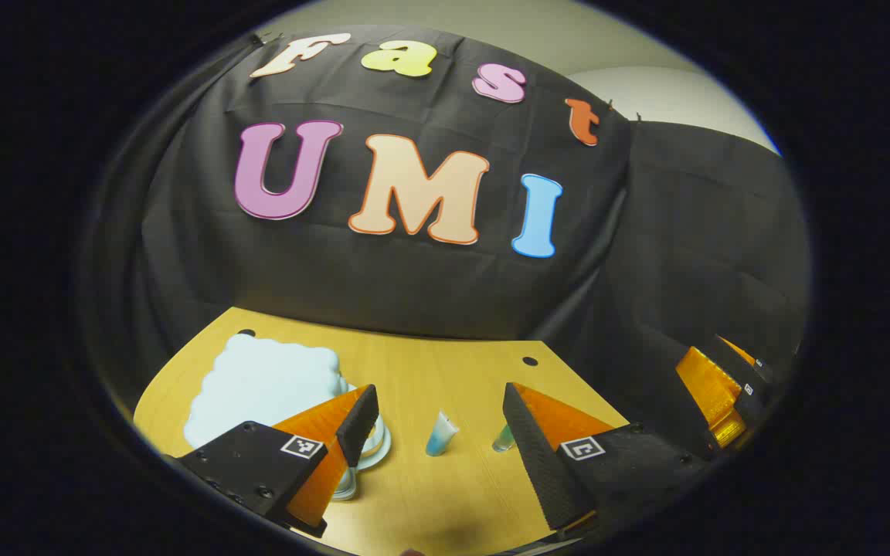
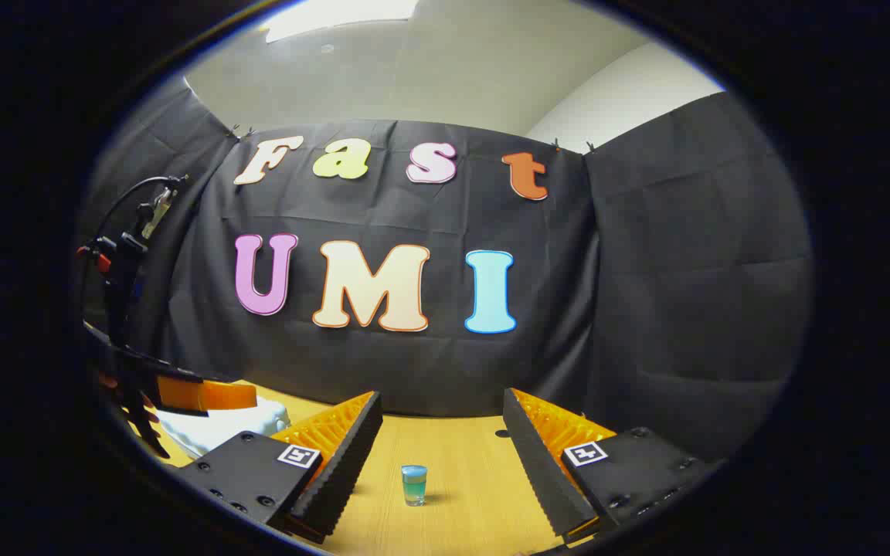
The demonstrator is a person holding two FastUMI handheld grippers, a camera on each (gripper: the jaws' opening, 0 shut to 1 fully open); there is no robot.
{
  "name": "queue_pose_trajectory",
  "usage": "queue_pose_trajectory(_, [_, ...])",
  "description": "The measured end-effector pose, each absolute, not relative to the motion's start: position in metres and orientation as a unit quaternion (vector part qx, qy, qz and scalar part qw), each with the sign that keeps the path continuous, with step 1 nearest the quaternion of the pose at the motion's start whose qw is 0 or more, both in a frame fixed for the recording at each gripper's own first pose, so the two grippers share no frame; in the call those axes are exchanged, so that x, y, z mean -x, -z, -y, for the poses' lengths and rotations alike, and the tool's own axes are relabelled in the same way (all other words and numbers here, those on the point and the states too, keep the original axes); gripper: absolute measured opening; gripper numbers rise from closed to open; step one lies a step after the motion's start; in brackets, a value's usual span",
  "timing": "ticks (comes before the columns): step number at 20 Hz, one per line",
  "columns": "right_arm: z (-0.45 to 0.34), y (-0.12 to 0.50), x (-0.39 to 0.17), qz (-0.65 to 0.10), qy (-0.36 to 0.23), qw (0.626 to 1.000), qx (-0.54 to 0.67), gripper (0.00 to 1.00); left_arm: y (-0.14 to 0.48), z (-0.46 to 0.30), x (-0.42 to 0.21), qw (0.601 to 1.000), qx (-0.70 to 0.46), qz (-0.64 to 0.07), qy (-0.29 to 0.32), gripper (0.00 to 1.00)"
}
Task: First open the suitcase, pack the skin care products into it, and then close the suitcase.
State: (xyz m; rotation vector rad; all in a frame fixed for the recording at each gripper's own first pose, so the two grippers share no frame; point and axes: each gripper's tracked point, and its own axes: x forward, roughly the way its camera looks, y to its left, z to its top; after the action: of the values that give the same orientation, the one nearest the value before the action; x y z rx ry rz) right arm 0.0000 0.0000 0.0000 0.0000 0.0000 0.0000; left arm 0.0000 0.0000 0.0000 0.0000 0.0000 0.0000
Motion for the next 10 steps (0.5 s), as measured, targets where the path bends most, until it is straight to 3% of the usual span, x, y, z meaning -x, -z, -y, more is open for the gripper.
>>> queue_pose_trajectory(5, [-0.010, 0.022, -0.018, -0.033, -0.040, 0.998, -0.036, 1.00, 0.002, -0.028, 0.010, 0.998, -0.004, 0.006, -0.055, 0.92])
queue_pose_trajectory(10, [-0.008, 0.027, -0.031, -0.047, -0.041, 0.996, -0.057, 0.98, 0.015, -0.050, 0.007, 0.995, -0.027, -0.019, -0.090, 0.95])
